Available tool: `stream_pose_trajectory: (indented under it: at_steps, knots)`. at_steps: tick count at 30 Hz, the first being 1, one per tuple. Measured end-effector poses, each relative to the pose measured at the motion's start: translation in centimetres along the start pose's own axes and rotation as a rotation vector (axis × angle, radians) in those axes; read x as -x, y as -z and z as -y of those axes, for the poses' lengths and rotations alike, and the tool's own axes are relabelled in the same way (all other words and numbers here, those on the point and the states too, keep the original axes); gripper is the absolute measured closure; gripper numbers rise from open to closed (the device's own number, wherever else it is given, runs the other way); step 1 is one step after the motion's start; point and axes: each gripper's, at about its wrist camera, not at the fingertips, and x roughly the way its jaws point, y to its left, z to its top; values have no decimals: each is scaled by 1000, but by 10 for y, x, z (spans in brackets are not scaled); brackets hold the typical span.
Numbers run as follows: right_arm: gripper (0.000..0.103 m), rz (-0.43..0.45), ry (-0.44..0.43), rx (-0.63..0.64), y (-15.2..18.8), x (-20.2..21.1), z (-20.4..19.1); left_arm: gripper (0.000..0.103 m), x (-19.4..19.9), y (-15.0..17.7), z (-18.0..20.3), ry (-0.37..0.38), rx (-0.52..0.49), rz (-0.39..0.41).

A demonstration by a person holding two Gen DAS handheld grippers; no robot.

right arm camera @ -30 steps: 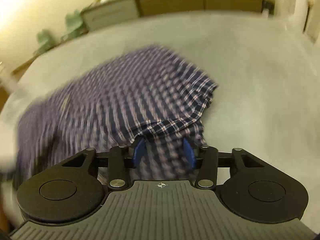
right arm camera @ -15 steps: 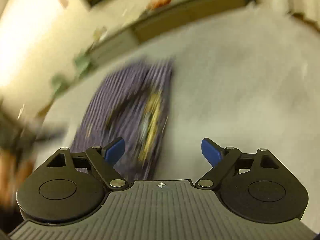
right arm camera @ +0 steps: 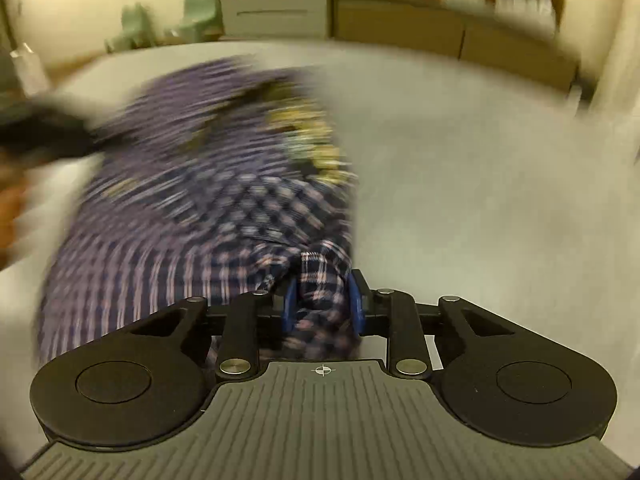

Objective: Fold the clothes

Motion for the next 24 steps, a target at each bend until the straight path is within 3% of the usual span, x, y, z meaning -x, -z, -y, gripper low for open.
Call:
stream_pose_trajectory:
  at_steps: [1,3,4,7,9,12,13,15,18,21,24]
  knots:
    - [74,38,90,13,-13,-10,11,80,15,12,-2,15,-11,16]
    - [56,109,190,-92,-24,-9,35,79,39,27,-11,30,-9,55]
    - [52,156,177,-186,-22,0,48,78,46,32,-13,25,-38,72]
    - [47,201,-17,-372,-5,26,61,77,53,29,-9,-3,-145,108]
    - [47,219,-99,-343,1,33,47,75,51,27,-7,-5,-177,107]
    - [48,173,-202,-265,14,21,13,73,49,28,-28,-32,-109,43]
    - [49,143,-216,-225,18,13,1,63,51,27,-34,-36,-81,45]
    - [48,79,-176,-120,21,-9,-21,54,59,26,-44,-42,-27,58]
    - [46,78,-78,-113,13,-13,-13,53,80,28,-46,-24,-27,81]
    - [49,108,-7,-113,13,15,-13,53,101,21,-43,24,-68,114]
    - [42,193,-53,-130,15,57,-28,51,99,4,-26,54,-145,142]
